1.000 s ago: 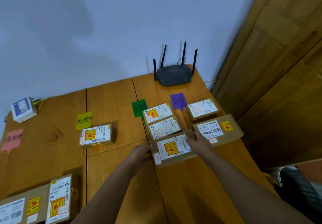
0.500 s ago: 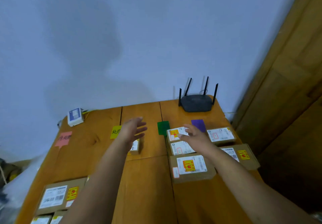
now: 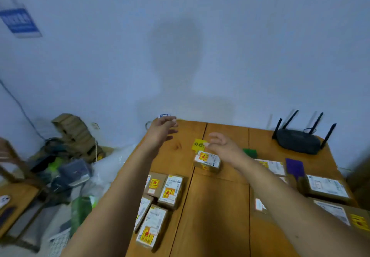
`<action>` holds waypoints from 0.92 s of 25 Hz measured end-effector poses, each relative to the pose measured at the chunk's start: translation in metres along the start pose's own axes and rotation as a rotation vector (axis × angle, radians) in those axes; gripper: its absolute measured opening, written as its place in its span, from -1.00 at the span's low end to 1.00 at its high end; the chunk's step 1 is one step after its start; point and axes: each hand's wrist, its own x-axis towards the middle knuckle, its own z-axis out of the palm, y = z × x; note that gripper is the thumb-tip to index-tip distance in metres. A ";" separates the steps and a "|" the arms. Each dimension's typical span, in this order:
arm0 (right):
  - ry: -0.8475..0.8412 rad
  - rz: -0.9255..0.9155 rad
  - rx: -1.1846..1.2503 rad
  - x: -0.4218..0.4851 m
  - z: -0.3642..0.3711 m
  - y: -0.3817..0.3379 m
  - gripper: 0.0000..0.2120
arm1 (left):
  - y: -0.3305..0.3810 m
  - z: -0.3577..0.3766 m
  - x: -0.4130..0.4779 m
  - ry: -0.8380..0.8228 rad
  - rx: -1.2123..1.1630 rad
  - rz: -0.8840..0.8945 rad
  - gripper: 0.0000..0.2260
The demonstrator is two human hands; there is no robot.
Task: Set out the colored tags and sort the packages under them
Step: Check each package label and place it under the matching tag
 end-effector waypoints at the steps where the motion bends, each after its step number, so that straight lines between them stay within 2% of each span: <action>1: -0.019 0.006 0.006 0.003 0.018 0.000 -0.51 | -0.012 -0.023 -0.007 0.022 0.026 0.000 -0.76; 4: -0.059 0.051 -0.002 0.013 0.072 0.009 -0.53 | -0.056 -0.092 -0.019 0.076 0.085 -0.035 -0.84; 8: -0.060 0.155 0.038 0.022 0.135 0.030 -0.52 | -0.127 -0.177 -0.015 0.114 0.108 -0.142 -0.82; 12: 0.007 0.348 0.123 0.037 0.207 0.055 -0.54 | -0.196 -0.246 0.011 0.113 0.117 -0.264 -0.79; 18: 0.075 0.619 0.245 0.039 0.316 0.083 -0.62 | -0.265 -0.301 0.048 -0.042 0.200 -0.376 -0.78; 21: 0.049 0.688 0.207 0.038 0.369 0.095 -0.59 | -0.294 -0.315 0.061 -0.152 0.273 -0.420 -0.73; 23: 0.058 0.721 0.175 0.039 0.398 0.103 -0.56 | -0.314 -0.319 0.065 -0.206 0.321 -0.469 -0.77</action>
